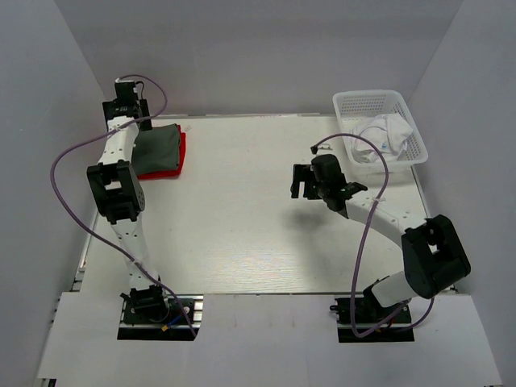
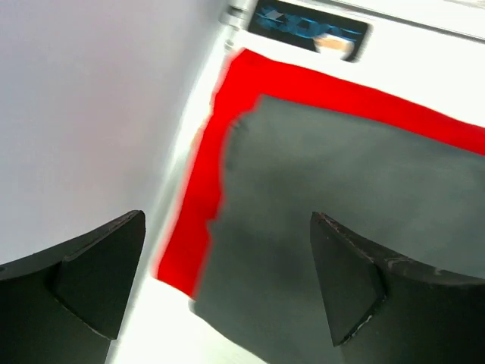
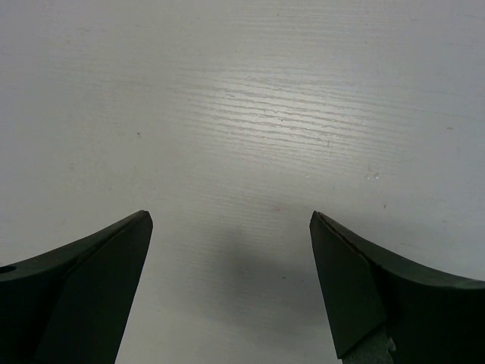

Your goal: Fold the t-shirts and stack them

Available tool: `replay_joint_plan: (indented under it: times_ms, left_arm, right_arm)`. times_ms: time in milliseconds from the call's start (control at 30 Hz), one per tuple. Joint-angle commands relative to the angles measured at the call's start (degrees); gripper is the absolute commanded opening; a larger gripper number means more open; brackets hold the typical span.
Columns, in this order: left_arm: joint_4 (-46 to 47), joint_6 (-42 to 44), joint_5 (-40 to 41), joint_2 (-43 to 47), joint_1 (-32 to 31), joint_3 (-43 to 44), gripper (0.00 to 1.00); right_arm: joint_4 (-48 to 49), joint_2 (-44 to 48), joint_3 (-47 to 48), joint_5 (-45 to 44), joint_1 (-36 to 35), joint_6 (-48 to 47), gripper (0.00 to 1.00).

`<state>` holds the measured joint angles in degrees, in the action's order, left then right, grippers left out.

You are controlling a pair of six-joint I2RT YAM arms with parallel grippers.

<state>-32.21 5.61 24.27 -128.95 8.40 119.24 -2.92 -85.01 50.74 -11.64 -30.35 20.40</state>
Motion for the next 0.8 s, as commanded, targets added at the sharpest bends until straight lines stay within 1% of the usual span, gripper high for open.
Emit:
replay_joint_plan:
  times_ms: [0,33,67,100,133,200,233,267,300,333,367,400,433,500,533,567,667,767]
  left_arm:
    - [-7.3,-10.3,-8.5,7.1,-0.2,1.6,0.99]
    - [-7.3,-11.5,-10.2,9.8,-0.9,0.7,0.99]
    - [-7.3,-12.0,-13.3,11.7,-2.1,-2.8,0.99]
    - [-5.0,-12.0,-15.4,13.6,-2.8,-4.5,0.99]
    - [-3.9,-13.8,-20.2,17.7,-3.4,-8.5,0.99]
    - [-1.9,-17.6,-24.9,23.1,-5.1,-14.7,0.99]
    - [1.1,-21.1,-27.7,26.4,-6.1,-24.6,0.99]
    - [3.8,-22.9,-28.6,30.3,-8.8,-31.4,0.99]
    - [8.0,-24.5,-29.3,39.5,-10.5,-38.8,0.99]
    - [16.7,-27.0,-31.6,44.0,-12.3,-52.6,0.99]
    - [19.9,-28.6,-33.0,48.0,-15.4,-58.4,0.99]
    - [22.5,-30.5,-34.3,51.6,-16.8,-63.4,0.99]
    - [26.7,-33.4,-36.6,56.6,-18.3,-70.8,0.99]
    - [27.2,-34.3,-37.5,58.8,-21.7,-74.1,0.99]
    - [24.2,-34.3,-36.9,59.6,-22.6,-74.1,0.99]
    - [23.3,-34.3,-35.8,60.1,-23.3,-74.6,0.99]
    - [23.2,-33.0,-33.1,63.1,-24.7,-76.3,0.99]
    - [21.6,-31.8,-31.3,65.0,-25.2,-75.7,0.99]
  right_arm:
    - [1.9,5.5,-0.8,0.7,-0.2,-0.6,0.90]
    - [2.3,5.9,-1.6,0.9,-0.1,-0.3,0.90]
    - [2.1,6.4,-2.6,1.0,-0.1,0.0,0.90]
    - [2.2,8.3,-3.1,0.3,-0.1,0.3,0.90]
    - [4.0,8.7,-4.1,1.3,0.1,0.8,0.90]
    - [4.4,10.6,-5.8,1.9,0.0,1.5,0.90]
    - [4.2,11.7,-6.9,2.9,-0.1,1.7,0.90]
    - [4.2,13.0,-7.8,4.2,-0.2,1.9,0.90]
    - [4.5,13.6,-9.6,4.3,-0.2,2.4,0.90]
    - [5.0,15.4,-10.7,4.9,-0.2,4.2,0.90]
    - [5.6,17.1,-12.8,5.4,-0.3,4.6,0.90]
    - [6.1,18.1,-15.4,5.2,-0.3,5.1,0.90]
    - [6.6,20.9,-16.5,5.5,-0.1,7.0,0.90]
    - [8.5,23.0,-20.9,6.3,-0.1,7.6,0.90]
    - [9.2,25.5,-22.0,6.8,-0.1,8.2,0.90]
    - [11.3,26.3,-24.0,7.5,-0.1,8.9,0.90]
    - [12.5,29.6,-27.6,6.6,-0.3,10.2,0.90]
    - [12.7,32.3,-28.9,5.9,-0.2,10.0,0.90]
